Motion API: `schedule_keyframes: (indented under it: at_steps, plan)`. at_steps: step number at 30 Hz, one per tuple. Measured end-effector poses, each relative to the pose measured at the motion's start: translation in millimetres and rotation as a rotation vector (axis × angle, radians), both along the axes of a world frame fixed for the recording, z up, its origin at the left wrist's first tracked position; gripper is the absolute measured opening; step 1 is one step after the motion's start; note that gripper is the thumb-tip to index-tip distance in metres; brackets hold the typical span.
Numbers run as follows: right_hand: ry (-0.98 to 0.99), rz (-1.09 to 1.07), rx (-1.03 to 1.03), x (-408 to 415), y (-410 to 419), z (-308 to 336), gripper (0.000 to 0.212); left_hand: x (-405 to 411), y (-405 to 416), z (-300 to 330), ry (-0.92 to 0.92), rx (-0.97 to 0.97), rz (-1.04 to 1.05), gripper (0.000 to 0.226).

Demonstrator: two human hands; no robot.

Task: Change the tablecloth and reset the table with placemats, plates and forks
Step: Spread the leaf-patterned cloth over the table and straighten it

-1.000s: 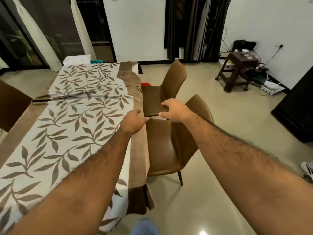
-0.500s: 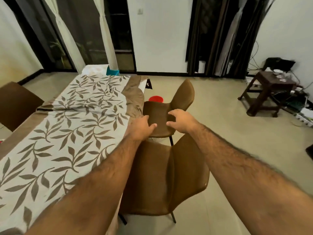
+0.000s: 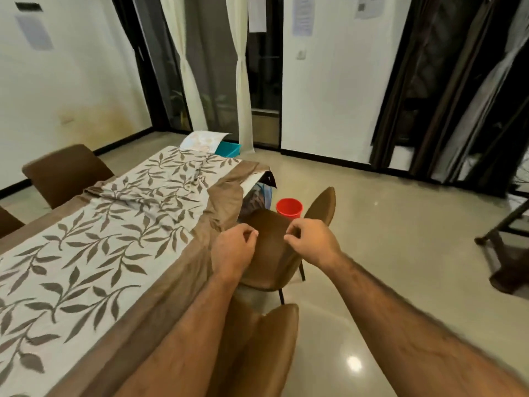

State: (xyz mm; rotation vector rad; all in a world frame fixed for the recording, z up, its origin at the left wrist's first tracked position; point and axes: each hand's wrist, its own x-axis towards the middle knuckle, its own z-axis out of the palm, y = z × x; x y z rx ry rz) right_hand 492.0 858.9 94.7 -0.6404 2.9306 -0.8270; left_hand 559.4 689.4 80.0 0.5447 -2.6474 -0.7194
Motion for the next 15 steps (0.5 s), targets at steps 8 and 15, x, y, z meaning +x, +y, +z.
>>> schedule_keyframes:
  at_steps: [8, 15]
  plan:
    - [-0.087, 0.123, -0.162, -111, 90, -12, 0.012, -93, 110, -8, -0.043, 0.19, 0.065, 0.02]
    - [-0.154, 0.137, -0.353, -265, 115, -26, 0.01, -259, 151, -14, 0.029, 0.361, 0.064, 0.019]
